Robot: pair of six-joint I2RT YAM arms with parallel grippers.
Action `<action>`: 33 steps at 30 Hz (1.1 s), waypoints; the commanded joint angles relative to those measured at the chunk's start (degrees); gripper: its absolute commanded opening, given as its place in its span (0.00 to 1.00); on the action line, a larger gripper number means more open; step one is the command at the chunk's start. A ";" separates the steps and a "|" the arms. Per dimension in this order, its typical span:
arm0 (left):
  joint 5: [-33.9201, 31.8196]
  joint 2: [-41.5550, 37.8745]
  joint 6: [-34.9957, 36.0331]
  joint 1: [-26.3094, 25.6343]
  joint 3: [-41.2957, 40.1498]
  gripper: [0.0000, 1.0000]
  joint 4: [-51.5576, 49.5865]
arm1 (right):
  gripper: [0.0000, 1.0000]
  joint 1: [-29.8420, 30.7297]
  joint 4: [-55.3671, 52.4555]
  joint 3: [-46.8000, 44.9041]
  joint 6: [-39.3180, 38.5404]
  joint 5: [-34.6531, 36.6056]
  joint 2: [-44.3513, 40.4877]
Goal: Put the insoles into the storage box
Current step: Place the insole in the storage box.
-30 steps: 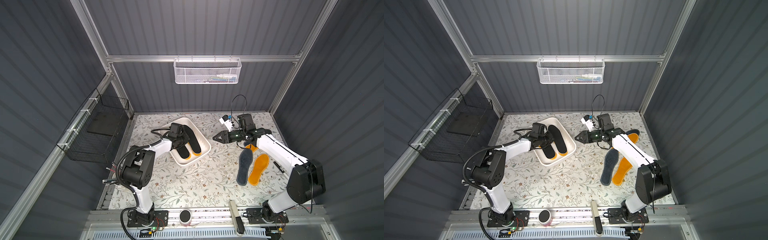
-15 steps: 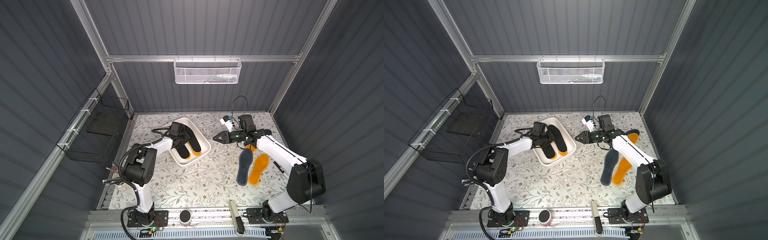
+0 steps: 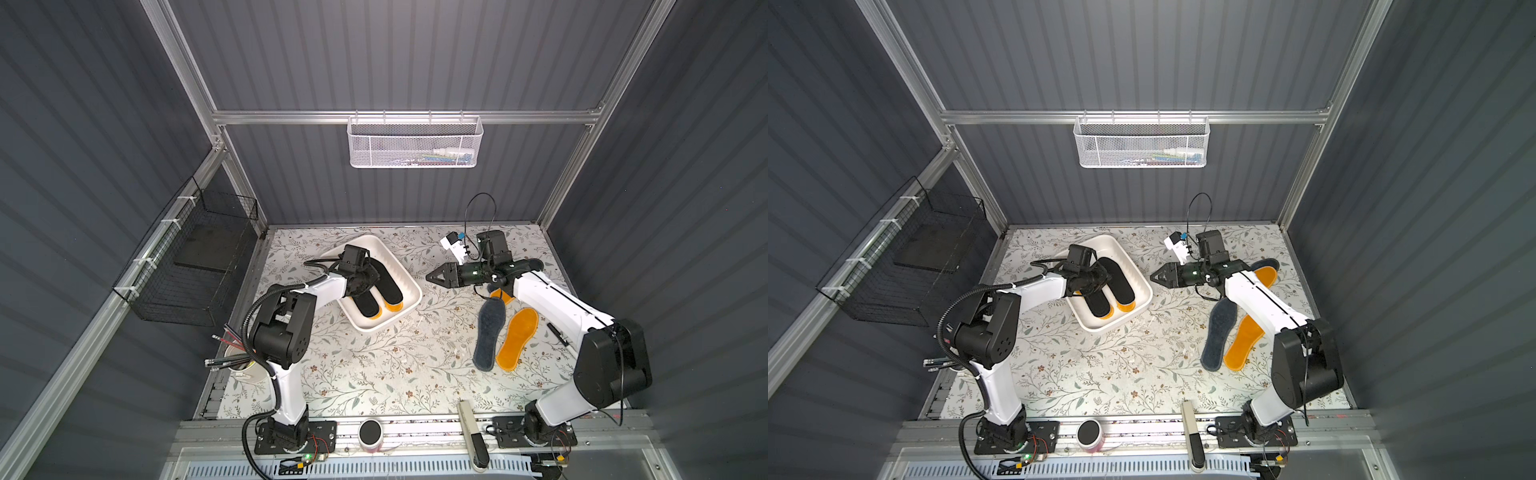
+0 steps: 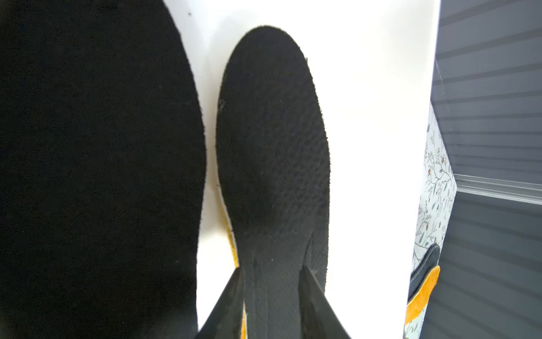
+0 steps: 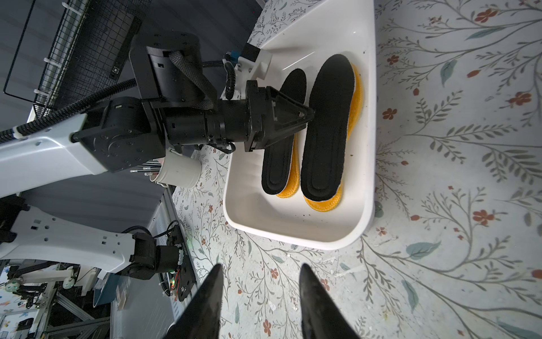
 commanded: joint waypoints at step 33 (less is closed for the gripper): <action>17.54 -12.43 5.87 0.38 -2.95 1.00 14.62 | 0.60 -2.22 -22.65 -15.94 20.88 40.49 -13.87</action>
